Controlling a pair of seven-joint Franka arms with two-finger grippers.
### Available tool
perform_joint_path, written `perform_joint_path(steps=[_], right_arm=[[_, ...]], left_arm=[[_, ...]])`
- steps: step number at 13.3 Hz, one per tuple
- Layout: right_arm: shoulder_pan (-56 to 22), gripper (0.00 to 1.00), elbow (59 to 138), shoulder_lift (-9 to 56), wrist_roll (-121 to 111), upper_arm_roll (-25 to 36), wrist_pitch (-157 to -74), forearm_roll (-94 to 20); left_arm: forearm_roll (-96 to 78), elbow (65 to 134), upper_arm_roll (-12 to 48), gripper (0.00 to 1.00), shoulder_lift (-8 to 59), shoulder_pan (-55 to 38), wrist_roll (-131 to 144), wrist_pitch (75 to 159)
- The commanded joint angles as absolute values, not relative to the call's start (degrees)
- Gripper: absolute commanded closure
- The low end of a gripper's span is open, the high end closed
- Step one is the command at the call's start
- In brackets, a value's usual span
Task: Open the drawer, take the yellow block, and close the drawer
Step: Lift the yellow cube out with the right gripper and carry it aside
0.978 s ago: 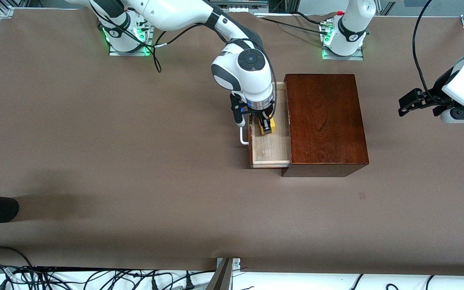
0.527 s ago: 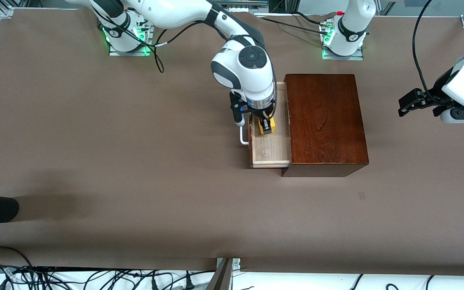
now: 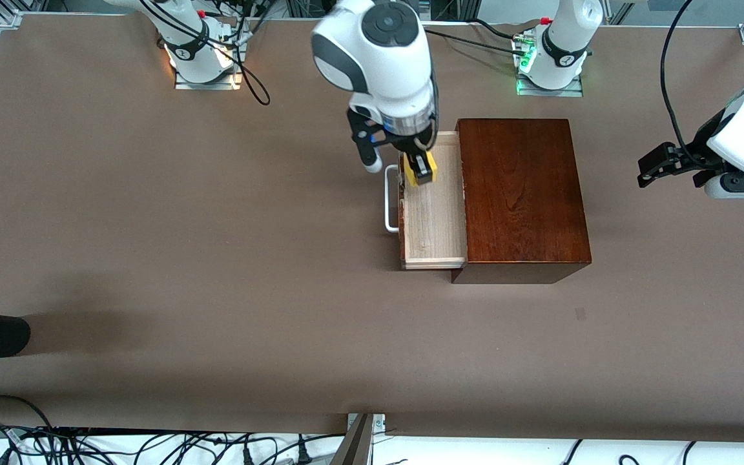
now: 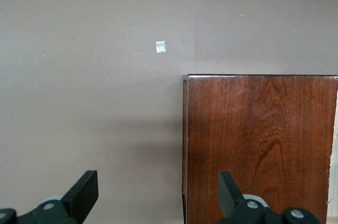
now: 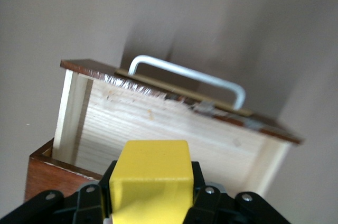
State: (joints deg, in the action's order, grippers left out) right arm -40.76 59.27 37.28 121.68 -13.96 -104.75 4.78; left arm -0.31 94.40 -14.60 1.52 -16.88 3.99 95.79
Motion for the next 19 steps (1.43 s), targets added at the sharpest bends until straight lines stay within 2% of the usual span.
perform_joint_path(steps=[1,4,8,14,17,19], right_arm=[[-37.54,1.00,72.81,26.32,110.53,-13.98,-103.36,3.16],[-35.42,1.00,84.69,16.12,95.07,-9.60,-103.53,-0.25],[-35.42,1.00,92.45,6.61,70.73,0.06,-100.74,-2.28],[-35.51,1.00,92.29,2.29,28.45,17.38,-91.07,-3.96],[-35.42,1.00,92.20,3.07,8.50,25.29,-89.30,-3.96],[-35.33,1.00,92.90,4.82,1.18,28.29,-90.17,-3.78]], left_arm=[[-1.06,91.85,-14.59,0.00,2.55,-16.87,3.78,95.10],[-1.05,91.85,-14.50,0.00,2.64,-16.87,3.69,95.01],[-0.62,91.93,-14.50,0.00,2.64,-16.70,3.69,95.01],[-0.53,91.93,-14.50,0.00,2.64,-16.70,3.69,95.01],[-0.44,91.85,-12.84,0.00,2.55,-16.88,3.69,94.92],[-0.53,90.71,-12.05,0.00,2.46,-16.87,2.91,95.01]])
